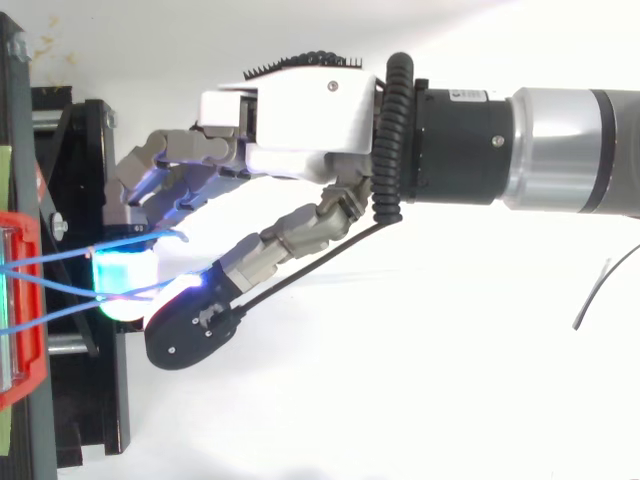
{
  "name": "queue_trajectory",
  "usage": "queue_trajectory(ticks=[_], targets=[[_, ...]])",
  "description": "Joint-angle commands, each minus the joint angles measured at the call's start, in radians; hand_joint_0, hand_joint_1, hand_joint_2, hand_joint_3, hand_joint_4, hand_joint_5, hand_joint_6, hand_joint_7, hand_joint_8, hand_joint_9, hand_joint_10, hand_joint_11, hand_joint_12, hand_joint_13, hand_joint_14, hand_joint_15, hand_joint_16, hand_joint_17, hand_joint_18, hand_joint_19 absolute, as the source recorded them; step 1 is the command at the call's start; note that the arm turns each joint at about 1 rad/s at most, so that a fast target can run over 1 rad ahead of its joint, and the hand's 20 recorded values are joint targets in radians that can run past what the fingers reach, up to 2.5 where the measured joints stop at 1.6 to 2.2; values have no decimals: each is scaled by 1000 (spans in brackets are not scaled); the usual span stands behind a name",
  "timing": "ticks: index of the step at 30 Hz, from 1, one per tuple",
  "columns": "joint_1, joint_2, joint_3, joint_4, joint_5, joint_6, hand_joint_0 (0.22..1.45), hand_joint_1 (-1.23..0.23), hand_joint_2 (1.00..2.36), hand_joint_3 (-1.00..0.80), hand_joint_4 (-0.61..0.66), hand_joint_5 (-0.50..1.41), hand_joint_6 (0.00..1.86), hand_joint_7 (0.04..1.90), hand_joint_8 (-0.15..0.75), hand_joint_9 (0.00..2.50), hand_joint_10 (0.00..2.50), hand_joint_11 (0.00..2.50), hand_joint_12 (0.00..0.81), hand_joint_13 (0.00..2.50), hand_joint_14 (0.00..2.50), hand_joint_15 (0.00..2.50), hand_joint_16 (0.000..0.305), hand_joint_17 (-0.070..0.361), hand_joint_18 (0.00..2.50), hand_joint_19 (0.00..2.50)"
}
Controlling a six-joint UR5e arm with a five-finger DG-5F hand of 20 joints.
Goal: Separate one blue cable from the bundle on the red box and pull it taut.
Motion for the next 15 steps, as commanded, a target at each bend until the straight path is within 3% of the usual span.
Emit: queue_trajectory(ticks=[1, 6, 9, 15], targets=[[-3, 1, 2, -1, -1, -2, 560, -735, 1000, -500, 154, -107, 891, 893, 249, 763, 9, 252, 339, 423, 11, 267, 43, 96, 373, 200], [-10, 7, 2, -3, -26, -9, 484, -491, 1000, -500, 121, -99, 876, 898, 269, 790, 10, 238, 360, 437, 11, 288, 47, 106, 381, 241], [-12, 17, 2, -4, -26, -25, 521, -428, 1000, -500, 101, -99, 873, 910, 261, 789, 8, 234, 346, 426, 12, 293, 44, 100, 355, 270], [-16, 33, 2, -4, -26, -49, 580, -592, 1010, -333, 94, -109, 882, 963, 252, 779, 9, 265, 335, 424, 12, 301, 42, 94, 343, 265]])
